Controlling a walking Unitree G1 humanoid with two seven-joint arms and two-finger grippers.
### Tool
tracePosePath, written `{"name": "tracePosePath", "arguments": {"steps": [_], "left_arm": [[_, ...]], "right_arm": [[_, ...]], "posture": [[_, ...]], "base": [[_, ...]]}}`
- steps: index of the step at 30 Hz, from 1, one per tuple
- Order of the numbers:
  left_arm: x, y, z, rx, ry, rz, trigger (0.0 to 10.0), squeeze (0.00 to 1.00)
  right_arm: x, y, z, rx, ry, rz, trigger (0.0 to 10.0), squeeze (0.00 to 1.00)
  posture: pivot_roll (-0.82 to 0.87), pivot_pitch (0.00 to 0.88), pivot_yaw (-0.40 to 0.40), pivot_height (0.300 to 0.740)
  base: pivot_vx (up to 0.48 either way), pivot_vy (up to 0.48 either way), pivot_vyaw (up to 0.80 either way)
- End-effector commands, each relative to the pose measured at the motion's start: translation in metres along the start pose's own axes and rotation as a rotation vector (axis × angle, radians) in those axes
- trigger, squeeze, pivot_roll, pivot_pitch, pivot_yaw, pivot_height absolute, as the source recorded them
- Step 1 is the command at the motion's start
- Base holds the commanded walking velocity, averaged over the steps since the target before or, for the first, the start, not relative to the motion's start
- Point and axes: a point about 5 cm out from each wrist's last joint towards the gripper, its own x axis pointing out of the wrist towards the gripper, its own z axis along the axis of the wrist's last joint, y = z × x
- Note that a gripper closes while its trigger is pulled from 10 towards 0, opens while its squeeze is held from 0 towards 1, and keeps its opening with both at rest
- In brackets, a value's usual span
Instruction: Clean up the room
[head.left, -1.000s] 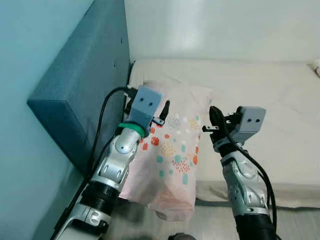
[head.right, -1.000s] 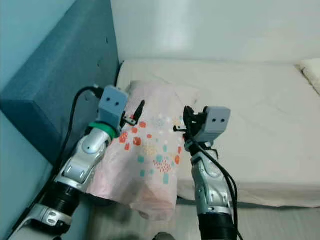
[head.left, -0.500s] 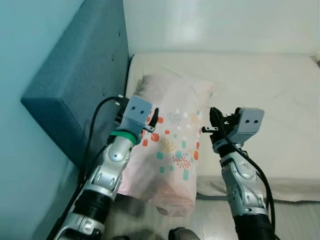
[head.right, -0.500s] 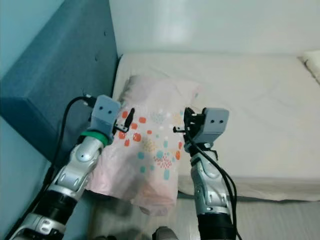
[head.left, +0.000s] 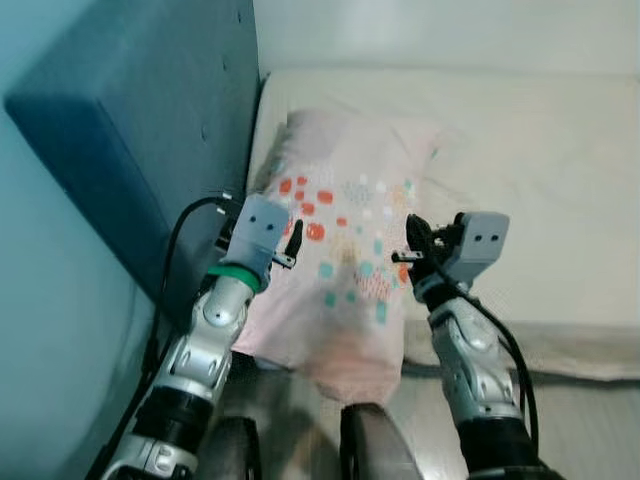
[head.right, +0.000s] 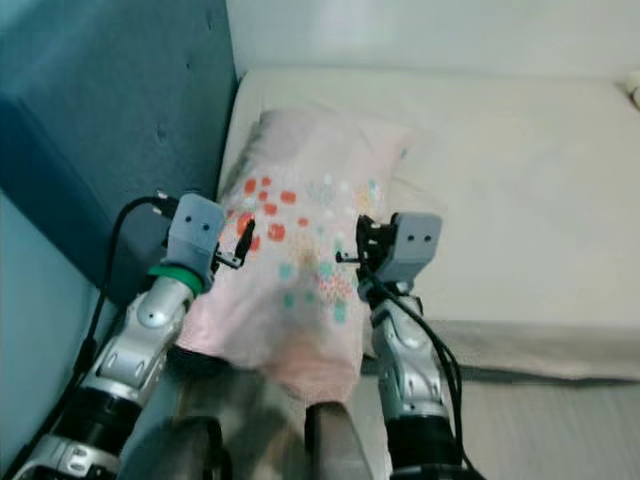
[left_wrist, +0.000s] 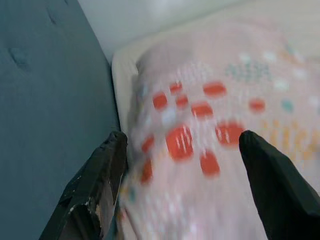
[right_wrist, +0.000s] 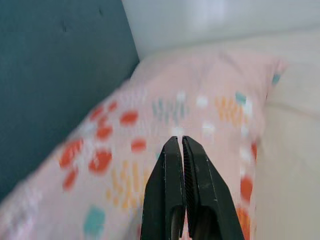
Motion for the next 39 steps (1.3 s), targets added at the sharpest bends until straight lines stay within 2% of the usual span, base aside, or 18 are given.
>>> {"name": "tracePosePath", "arguments": {"steps": [1, 10, 15, 17, 18, 19, 20, 21, 22, 23, 24, 26, 28, 33, 34, 35, 37, 39], "left_arm": [[-0.003, -0.002, -0.006, 0.000, 0.026, -0.005, 10.0, 0.00], [-0.001, -0.001, -0.002, 0.004, 0.022, -0.005, 10.0, 0.00], [0.000, 0.001, -0.001, 0.014, 0.025, 0.013, 10.0, 0.00], [0.004, 0.011, 0.000, 0.036, 0.034, 0.045, 10.0, 0.00], [0.004, 0.011, 0.000, 0.036, 0.034, 0.045, 10.0, 0.00], [0.008, 0.021, 0.001, 0.051, 0.043, 0.037, 10.0, 0.00], [0.008, 0.021, 0.001, 0.051, 0.043, 0.037, 10.0, 0.00], [0.012, 0.038, 0.003, 0.048, 0.057, 0.008, 10.0, 0.00], [0.012, 0.038, 0.003, 0.048, 0.057, 0.008, 10.0, 0.00], [0.014, 0.049, 0.005, 0.043, 0.064, -0.014, 10.0, 0.00], [0.014, 0.049, 0.005, 0.043, 0.064, -0.014, 10.0, 0.00], [0.009, 0.089, 0.009, -0.021, 0.124, -0.127, 10.0, 0.00], [-0.004, 0.113, 0.014, -0.067, 0.153, -0.270, 10.0, 0.00], [-0.010, 0.117, 0.017, -0.072, 0.161, -0.332, 10.0, 0.00], [-0.031, 0.113, 0.016, -0.072, 0.212, -0.493, 10.0, 0.00], [-0.040, 0.111, 0.013, -0.051, 0.243, -0.557, 10.0, 0.00], [-0.045, 0.111, 0.011, -0.036, 0.262, -0.594, 10.0, 0.00], [-0.052, 0.116, 0.003, 0.045, 0.311, -0.621, 10.0, 0.00]], "right_arm": [[-0.002, -0.002, -0.005, 0.000, 0.014, -0.009, 10.0, 0.00], [-0.003, -0.004, -0.007, 0.042, 0.021, -0.015, 10.0, 0.00], [-0.003, 0.001, -0.007, 0.071, 0.031, 0.039, 10.0, 0.00], [-0.006, 0.013, -0.008, 0.108, 0.069, 0.130, 10.0, 0.00], [-0.006, 0.013, -0.008, 0.108, 0.069, 0.130, 10.0, 0.00], [-0.011, 0.020, -0.011, 0.102, 0.122, 0.190, 10.0, 0.00], [-0.011, 0.020, -0.011, 0.102, 0.122, 0.190, 10.0, 0.00], [-0.020, 0.028, -0.015, 0.085, 0.174, 0.263, 10.0, 0.00], [-0.020, 0.028, -0.015, 0.085, 0.174, 0.263, 10.0, 0.00], [-0.027, 0.033, -0.018, 0.074, 0.209, 0.311, 10.0, 0.00], [-0.027, 0.033, -0.018, 0.074, 0.209, 0.311, 10.0, 0.00], [-0.054, 0.033, -0.024, -0.001, 0.308, 0.405, 10.0, 0.00], [-0.076, 0.029, -0.025, -0.057, 0.391, 0.458, 10.0, 0.00], [-0.084, 0.027, -0.023, -0.071, 0.427, 0.475, 10.0, 0.00], [-0.087, 0.012, -0.027, -0.158, 0.473, 0.370, 10.0, 0.00], [-0.086, 0.008, -0.029, -0.183, 0.488, 0.330, 10.0, 0.00], [-0.086, 0.007, -0.030, -0.195, 0.497, 0.308, 10.0, 0.00], [-0.081, 0.013, -0.035, -0.172, 0.512, 0.317, 10.0, 0.00]], "posture": [[-0.15, 0.155, 0.072, 0.590], [-0.15, 0.159, 0.078, 0.586], [-0.14, 0.163, 0.076, 0.586], [-0.14, 0.170, 0.074, 0.586], [-0.14, 0.170, 0.074, 0.586], [-0.14, 0.174, 0.073, 0.586], [-0.14, 0.174, 0.073, 0.586], [-0.13, 0.178, 0.072, 0.586], [-0.13, 0.178, 0.072, 0.586], [-0.13, 0.178, 0.072, 0.586], [-0.13, 0.178, 0.072, 0.586], [-0.12, 0.194, 0.076, 0.586], [-0.12, 0.197, 0.076, 0.586], [-0.12, 0.199, 0.076, 0.586], [-0.11, 0.204, 0.083, 0.586], [-0.11, 0.204, 0.083, 0.586], [-0.11, 0.205, 0.084, 0.586], [-0.11, 0.207, 0.086, 0.586]], "base": [[0.000, 0.000, 0.00], [0.000, 0.000, 0.00], [0.000, 0.000, 0.00], [0.000, 0.000, 0.00], [0.000, 0.000, 0.00], [0.000, 0.000, 0.00], [0.000, 0.000, 0.00], [0.000, 0.000, 0.00], [0.000, 0.000, 0.00], [0.000, 0.000, 0.00], [0.000, 0.000, 0.00], [0.000, 0.000, 0.00], [0.000, 0.000, 0.00], [0.000, 0.000, 0.00], [0.000, 0.000, 0.00], [0.000, 0.000, 0.00], [0.000, 0.000, 0.00], [0.000, 0.000, 0.00]]}}
